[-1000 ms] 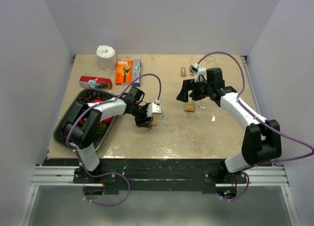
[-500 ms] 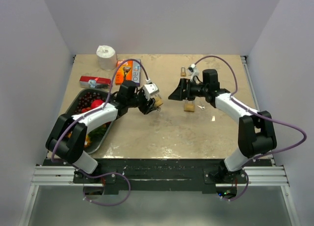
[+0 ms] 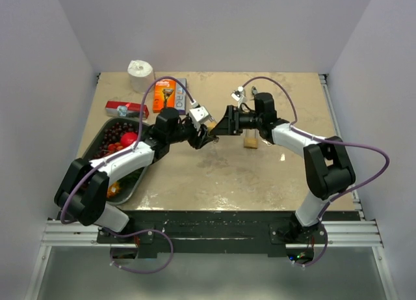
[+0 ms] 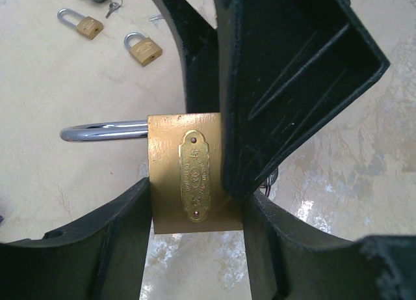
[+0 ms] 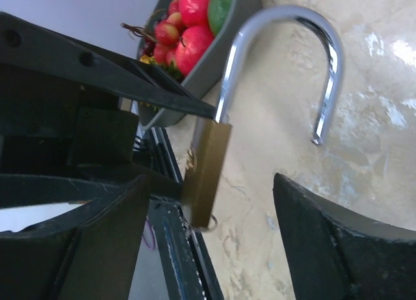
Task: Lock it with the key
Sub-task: Lock the lock.
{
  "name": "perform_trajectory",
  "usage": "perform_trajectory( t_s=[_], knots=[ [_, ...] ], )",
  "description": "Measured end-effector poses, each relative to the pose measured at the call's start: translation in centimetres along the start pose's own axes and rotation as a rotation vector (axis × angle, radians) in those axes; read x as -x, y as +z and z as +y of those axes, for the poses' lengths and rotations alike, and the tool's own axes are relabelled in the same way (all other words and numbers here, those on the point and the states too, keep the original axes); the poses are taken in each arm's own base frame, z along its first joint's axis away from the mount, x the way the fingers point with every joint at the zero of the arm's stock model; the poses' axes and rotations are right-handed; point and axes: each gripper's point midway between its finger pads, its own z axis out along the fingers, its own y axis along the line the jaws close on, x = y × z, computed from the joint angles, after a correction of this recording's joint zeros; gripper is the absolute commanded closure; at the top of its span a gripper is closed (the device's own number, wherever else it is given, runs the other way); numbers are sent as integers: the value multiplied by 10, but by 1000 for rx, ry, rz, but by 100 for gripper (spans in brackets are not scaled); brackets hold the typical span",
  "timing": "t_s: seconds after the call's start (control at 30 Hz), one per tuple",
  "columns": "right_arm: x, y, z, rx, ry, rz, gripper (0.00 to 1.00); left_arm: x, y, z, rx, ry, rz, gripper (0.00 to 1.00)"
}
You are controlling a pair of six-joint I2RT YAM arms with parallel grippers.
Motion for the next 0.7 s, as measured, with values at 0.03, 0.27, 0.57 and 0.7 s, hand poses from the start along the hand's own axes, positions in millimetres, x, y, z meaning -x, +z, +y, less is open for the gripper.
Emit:
perform_trajectory(
  t_s=[0.03,0.27,0.57,0.7],
  knots=[
    [1,1,2,8,-3,-3,29,1,1,-2,-3,2,-3,100],
    [3,9,11,64,10,9,61,8,4,-7,-6,9,-36,100],
    [3,12,12,81,104,31,100,13,5,-2,31,50,-54,52],
    [1,9,14,92,74,62,100,13,-2,-6,0,77,-20,29]
  ],
)
